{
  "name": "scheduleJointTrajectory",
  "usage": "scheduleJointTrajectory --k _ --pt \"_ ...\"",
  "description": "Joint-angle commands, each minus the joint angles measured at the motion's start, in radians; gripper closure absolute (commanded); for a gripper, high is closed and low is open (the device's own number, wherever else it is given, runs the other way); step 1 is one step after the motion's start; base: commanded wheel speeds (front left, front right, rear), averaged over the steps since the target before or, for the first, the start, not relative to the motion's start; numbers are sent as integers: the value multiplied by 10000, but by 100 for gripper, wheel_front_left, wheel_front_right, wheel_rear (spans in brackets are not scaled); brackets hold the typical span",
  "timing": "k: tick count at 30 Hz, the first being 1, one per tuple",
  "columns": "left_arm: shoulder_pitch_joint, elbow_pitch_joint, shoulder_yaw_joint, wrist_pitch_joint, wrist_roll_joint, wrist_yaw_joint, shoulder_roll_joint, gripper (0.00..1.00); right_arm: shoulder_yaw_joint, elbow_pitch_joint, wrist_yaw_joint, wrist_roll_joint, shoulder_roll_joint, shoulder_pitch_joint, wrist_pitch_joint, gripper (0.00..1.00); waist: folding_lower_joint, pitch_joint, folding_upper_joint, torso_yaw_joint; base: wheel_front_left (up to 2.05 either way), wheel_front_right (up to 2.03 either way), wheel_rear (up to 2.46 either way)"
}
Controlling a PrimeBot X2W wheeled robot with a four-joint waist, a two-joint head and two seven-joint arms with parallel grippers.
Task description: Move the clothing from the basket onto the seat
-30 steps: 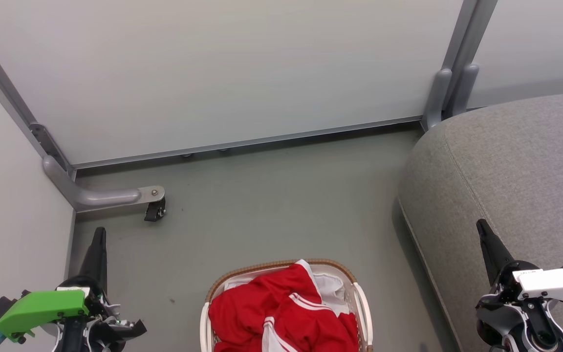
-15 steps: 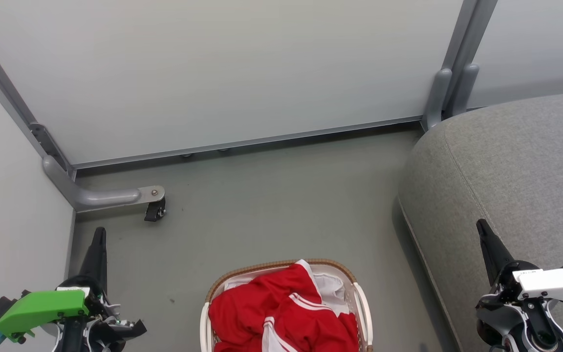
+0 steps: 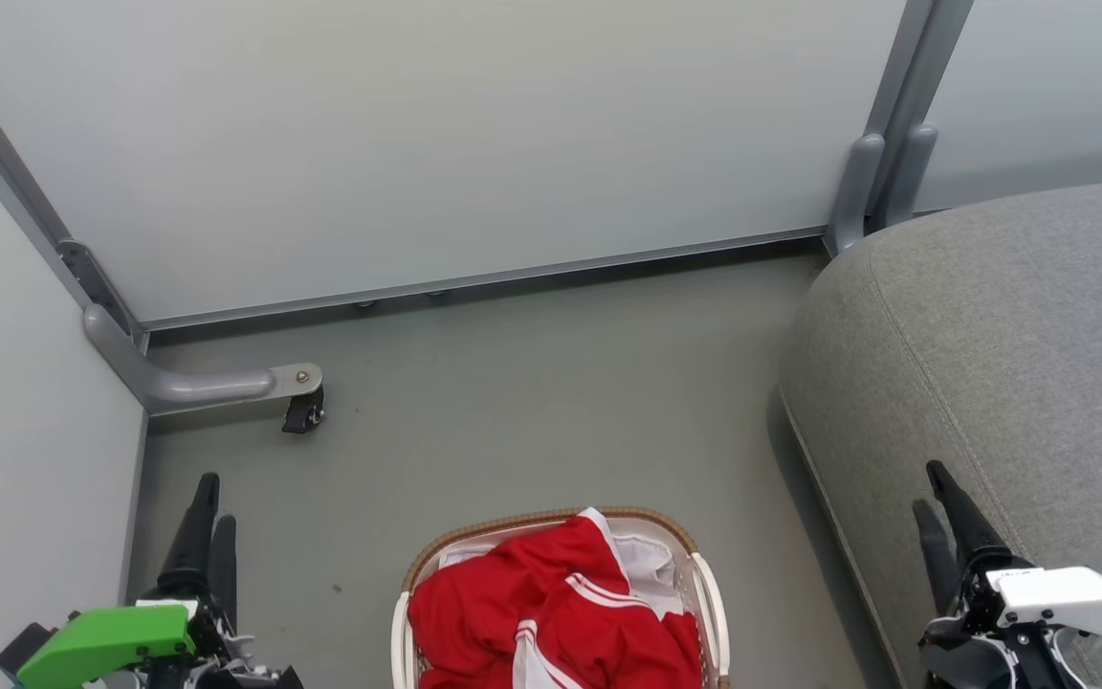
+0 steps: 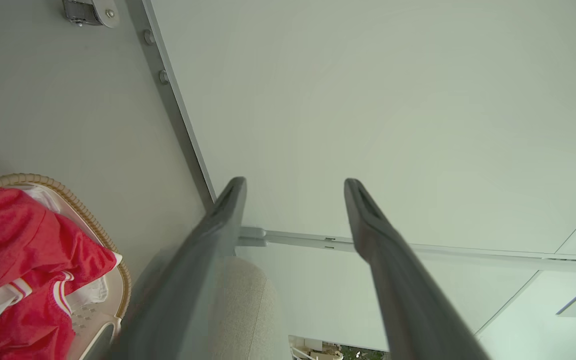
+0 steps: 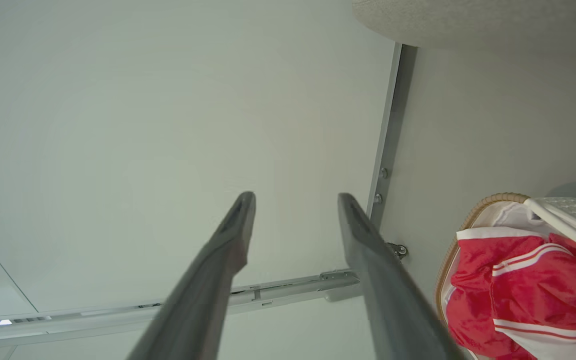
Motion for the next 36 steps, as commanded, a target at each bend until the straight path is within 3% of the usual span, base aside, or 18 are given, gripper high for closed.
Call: scheduleJointTrajectory --k 1,17,25,36 --pt "-142 -191 -145 -133 34 0 18 0 72 -161 0 -52 -57 -108 -128 0 0 0 0 3 0 0 0" --pt "-138 -607 -929 -888 553 0 43 0 -151 -248 1 -1369 -97 -100 -887 0 0 12 0 24 0 0 0" --pt "-283 -895 -1180 -1217 1220 0 54 0 -192 -813 2 -3044 -114 -93 -1216 0 0 22 0 37 0 0 0" --pt "-356 -1298 -1344 -1629 3401 0 69 0 18 -1588 2 -6011 -137 -47 -1631 0 0 46 0 91 0 0 0"
